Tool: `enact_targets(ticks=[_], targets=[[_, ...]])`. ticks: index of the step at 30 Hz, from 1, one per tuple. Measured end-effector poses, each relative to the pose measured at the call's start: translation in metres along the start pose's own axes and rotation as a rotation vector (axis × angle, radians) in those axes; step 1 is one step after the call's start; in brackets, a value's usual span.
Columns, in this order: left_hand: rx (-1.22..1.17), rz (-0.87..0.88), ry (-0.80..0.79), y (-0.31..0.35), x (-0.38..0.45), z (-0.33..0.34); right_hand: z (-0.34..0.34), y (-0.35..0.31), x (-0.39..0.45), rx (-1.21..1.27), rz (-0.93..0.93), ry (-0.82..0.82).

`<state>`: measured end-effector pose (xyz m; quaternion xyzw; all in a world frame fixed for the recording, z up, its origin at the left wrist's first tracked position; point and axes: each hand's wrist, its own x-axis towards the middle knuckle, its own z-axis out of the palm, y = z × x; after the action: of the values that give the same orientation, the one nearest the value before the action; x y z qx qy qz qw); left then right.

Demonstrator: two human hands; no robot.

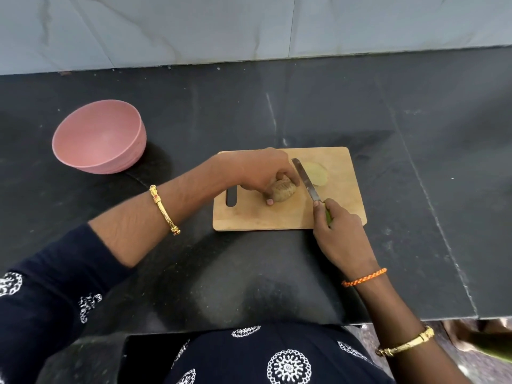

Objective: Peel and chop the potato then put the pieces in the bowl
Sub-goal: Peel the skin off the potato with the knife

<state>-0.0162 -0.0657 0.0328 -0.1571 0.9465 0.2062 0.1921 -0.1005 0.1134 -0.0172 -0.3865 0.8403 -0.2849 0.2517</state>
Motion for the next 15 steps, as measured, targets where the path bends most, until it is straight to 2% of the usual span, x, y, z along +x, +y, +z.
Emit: enact_targets(ticks=[4, 10, 15], targets=[[-0.071, -0.129, 0.120, -0.002, -0.006, 0.011, 0.001, -0.002, 0.000, 0.017, -0.007, -0.017], [-0.338, -0.418, 0.421, 0.007, -0.026, 0.047, 0.001, -0.009, 0.002, 0.064, -0.020, -0.033], [-0.523, -0.494, 0.589, 0.015, -0.030, 0.065, 0.007, -0.021, 0.001, 0.084, -0.019, -0.104]])
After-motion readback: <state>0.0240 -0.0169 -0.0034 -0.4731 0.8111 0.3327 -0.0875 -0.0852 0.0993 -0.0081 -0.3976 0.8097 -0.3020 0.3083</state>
